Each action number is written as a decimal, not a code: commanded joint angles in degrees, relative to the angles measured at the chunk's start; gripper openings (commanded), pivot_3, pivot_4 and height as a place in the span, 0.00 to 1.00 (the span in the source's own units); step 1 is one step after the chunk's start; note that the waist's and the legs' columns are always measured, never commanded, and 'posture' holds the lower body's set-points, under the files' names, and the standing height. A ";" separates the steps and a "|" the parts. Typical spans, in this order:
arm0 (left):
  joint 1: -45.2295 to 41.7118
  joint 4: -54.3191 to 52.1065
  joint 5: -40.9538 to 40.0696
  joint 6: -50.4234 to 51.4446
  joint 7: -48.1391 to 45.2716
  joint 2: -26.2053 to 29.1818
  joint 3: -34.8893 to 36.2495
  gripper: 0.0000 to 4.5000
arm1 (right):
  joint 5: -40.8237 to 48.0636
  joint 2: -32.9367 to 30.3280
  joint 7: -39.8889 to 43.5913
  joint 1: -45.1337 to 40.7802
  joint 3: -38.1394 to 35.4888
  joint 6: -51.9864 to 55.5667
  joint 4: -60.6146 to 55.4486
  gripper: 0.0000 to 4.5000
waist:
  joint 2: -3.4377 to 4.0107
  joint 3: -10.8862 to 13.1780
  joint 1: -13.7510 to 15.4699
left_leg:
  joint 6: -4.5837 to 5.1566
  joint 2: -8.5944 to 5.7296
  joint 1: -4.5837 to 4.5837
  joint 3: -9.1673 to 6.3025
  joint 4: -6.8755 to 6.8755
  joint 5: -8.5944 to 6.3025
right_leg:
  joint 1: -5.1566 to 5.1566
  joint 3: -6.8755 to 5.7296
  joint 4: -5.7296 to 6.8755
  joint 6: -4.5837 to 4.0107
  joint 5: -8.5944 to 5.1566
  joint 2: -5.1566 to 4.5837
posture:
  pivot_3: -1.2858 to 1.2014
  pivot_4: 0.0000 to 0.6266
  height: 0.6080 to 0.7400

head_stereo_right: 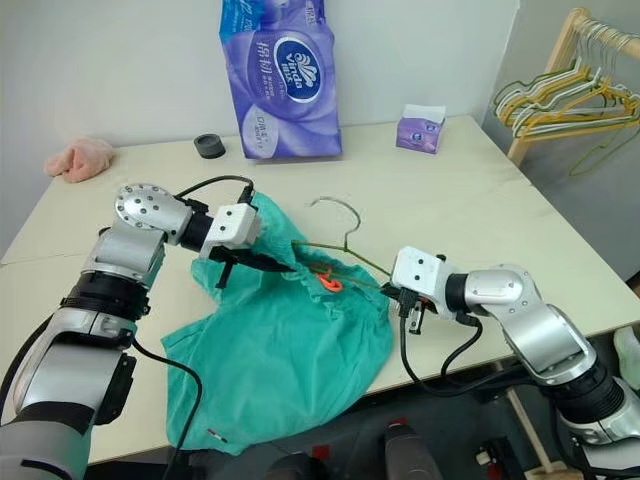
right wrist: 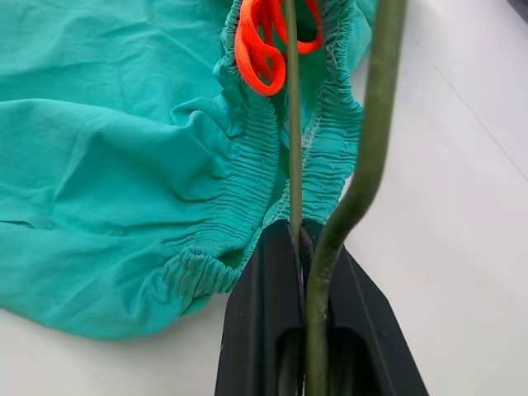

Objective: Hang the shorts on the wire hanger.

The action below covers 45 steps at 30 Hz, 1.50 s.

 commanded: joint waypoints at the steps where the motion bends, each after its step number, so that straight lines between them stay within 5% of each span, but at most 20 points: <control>1: 0.66 -2.60 -0.44 0.84 -0.03 -0.06 -0.30 0.01 | 0.44 0.46 3.29 -2.20 0.66 -5.53 -3.58 0.00 | 0.00 0.00 0.00 | 0.00 0.00 0.00 0.00 0.00 0.00 | 0.00 0.00 0.00 0.00 0.00 0.00 | 0.42 0.14 1.00; 5: 1.23 -2.62 0.40 0.40 0.70 0.78 -0.31 0.01 | -2.16 -2.22 5.63 -0.38 0.06 -11.75 -0.65 0.15 | 0.00 0.00 0.04 | 0.00 -0.01 0.00 0.00 0.01 0.00 | 0.01 -0.01 -0.01 0.00 0.00 0.00 | 0.42 0.14 1.00; 15: 2.20 -3.23 -0.94 4.71 4.82 2.19 1.72 0.00 | -0.18 -12.20 4.73 16.31 -16.36 -13.22 3.29 0.89 | -0.01 0.00 1.30 | 0.04 -0.03 -0.02 0.04 0.15 -0.03 | 0.07 0.02 -0.01 0.02 0.01 -0.02 | 0.42 0.16 1.00; 19: 2.55 -3.12 -2.51 8.82 7.45 2.11 3.88 0.00 | 5.84 -5.48 -0.40 23.61 -20.76 -6.91 -4.43 0.89 | -0.01 0.00 0.98 | 0.04 0.04 0.03 0.03 0.15 -0.03 | 0.08 0.06 0.07 0.03 0.01 0.08 | 0.42 0.17 1.00; 26: 3.21 -5.39 -4.31 12.91 9.42 1.41 5.08 0.00 | 3.94 13.09 -18.19 22.72 -12.75 4.85 -8.62 0.89 | 0.03 0.01 0.55 | 0.03 0.10 0.03 -0.03 0.14 -0.03 | 0.05 0.03 0.10 0.03 0.01 0.09 | 0.42 0.17 1.00; 34: 4.07 -7.36 -4.50 14.30 10.18 1.71 5.58 0.00 | 5.48 16.84 -18.88 21.52 -7.18 8.22 -7.84 0.89 | 0.02 0.00 0.91 | 0.03 0.00 0.01 -0.02 0.18 -0.03 | 0.08 0.02 0.06 0.03 0.01 0.06 | 0.43 0.16 1.00; 45: 5.04 -8.90 -4.61 14.67 10.62 2.18 5.74 0.00 | 15.57 19.17 -18.82 19.55 -11.71 19.76 -9.65 0.89 | 0.02 0.00 0.88 | 0.03 0.00 0.02 -0.04 0.18 -0.04 | 0.07 0.02 0.07 0.03 0.01 0.05 | 0.43 0.17 1.00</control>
